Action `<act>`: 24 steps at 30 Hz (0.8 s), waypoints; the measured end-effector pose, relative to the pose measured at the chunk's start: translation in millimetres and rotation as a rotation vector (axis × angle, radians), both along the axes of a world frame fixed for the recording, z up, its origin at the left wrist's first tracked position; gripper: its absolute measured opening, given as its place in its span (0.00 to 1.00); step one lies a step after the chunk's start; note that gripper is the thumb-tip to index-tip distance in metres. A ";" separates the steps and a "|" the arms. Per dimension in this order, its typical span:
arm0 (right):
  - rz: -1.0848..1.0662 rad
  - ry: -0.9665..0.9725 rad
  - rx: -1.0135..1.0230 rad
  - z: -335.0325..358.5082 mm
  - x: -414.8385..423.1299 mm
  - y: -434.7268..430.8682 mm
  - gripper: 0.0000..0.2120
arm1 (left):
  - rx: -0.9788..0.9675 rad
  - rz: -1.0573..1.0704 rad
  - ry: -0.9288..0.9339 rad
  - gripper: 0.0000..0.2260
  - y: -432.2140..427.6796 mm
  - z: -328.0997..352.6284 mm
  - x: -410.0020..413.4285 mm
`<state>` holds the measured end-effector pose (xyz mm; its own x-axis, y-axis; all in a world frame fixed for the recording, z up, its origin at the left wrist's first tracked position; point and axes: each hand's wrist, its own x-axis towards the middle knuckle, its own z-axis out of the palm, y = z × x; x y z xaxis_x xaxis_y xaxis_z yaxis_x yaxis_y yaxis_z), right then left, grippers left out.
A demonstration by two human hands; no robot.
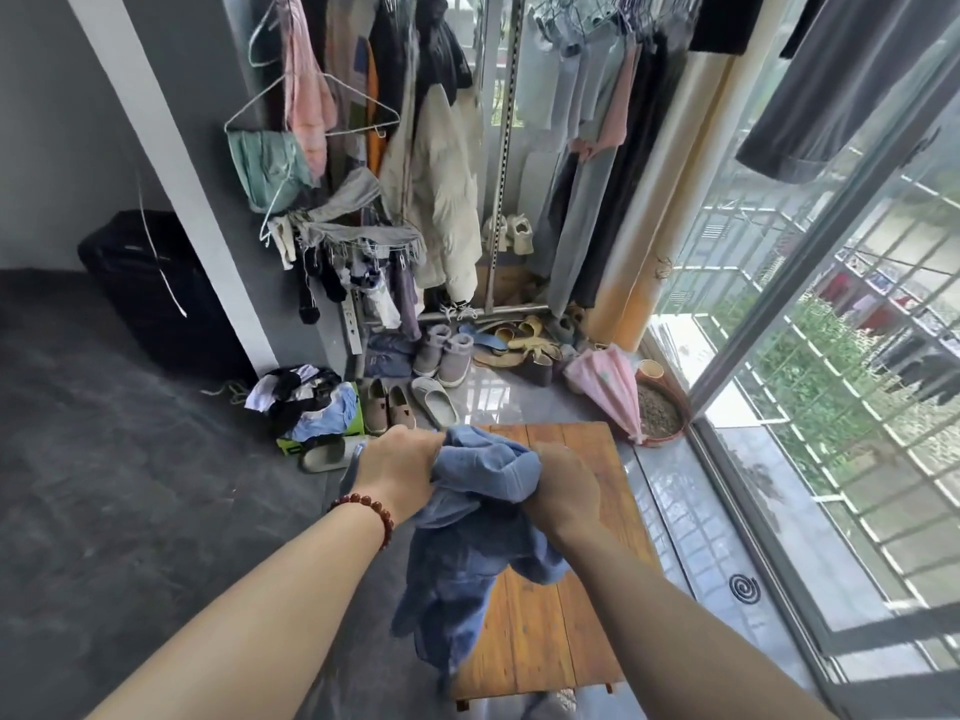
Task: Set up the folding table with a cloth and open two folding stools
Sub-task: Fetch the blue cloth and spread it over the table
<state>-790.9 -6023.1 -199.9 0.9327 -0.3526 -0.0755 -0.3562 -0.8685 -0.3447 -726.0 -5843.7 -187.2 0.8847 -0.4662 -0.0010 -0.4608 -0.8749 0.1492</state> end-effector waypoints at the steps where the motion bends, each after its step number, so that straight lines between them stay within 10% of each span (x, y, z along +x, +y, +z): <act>1: 0.002 -0.018 -0.014 -2.3 -0.1 -7.7 0.06 | 0.009 -0.034 -0.001 0.09 -6.6 0.1 2.1; 12: 0.020 0.021 0.089 -9.7 42.3 -102.7 0.07 | 0.087 0.009 0.111 0.12 -95.3 4.1 40.8; 16: 0.110 0.166 0.100 -4.6 67.5 -141.9 0.28 | 0.187 0.008 0.085 0.15 -125.8 4.7 61.7; 24: 0.208 0.258 -0.081 -4.4 97.4 -199.5 0.07 | 0.310 0.083 0.071 0.22 -180.5 0.8 78.9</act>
<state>-693.5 -6222.5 -204.3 0.9392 -0.1711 -0.2978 -0.2347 -0.9528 -0.1927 -647.1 -6024.2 -186.3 0.9123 -0.3604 -0.1944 -0.3841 -0.9178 -0.1009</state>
